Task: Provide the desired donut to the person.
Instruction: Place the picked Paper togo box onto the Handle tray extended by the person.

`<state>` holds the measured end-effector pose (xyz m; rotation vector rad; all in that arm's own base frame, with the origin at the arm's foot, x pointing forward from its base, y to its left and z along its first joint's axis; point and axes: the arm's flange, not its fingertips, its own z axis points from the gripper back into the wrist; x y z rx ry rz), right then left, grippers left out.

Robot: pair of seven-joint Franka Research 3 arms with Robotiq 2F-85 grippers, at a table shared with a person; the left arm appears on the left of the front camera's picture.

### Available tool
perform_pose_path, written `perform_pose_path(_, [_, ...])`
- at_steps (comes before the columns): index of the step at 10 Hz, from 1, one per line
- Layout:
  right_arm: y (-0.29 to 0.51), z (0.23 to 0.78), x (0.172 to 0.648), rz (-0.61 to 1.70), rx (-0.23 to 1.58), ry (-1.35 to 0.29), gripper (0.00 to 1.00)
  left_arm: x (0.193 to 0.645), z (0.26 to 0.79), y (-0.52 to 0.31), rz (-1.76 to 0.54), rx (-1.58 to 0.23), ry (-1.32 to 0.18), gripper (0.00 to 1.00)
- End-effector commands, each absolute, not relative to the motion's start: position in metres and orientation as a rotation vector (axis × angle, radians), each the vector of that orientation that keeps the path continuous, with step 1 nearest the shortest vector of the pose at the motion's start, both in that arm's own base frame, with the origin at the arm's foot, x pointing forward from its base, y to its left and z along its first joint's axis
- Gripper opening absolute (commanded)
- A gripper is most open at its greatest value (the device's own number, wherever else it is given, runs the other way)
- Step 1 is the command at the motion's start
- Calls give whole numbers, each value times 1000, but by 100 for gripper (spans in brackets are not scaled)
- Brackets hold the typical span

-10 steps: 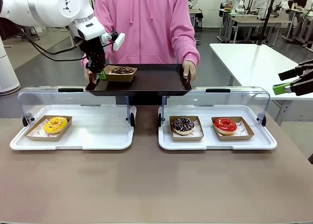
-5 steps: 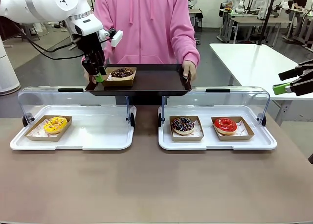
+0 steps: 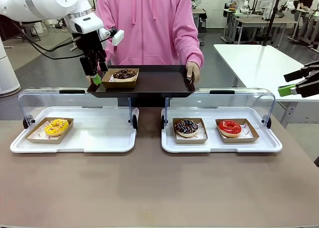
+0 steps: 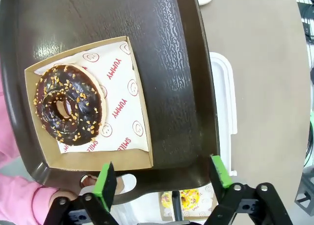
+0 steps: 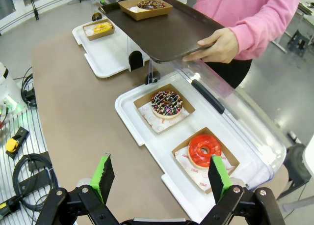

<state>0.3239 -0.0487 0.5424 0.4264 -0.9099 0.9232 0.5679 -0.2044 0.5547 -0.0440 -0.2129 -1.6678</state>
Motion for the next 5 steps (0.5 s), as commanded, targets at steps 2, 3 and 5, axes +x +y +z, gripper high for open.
perform_pose_path(2, [-49,541,326,928,437,-916,100,574,557,-204,-1662,-99,-229,100])
perform_pose_path(3, [-49,541,326,928,437,-916,100,574,554,-203,-1674,-107,-224,100])
perform_pose_path(5, [-49,541,326,928,437,-916,100,569,553,-205,-1662,-63,-219,100])
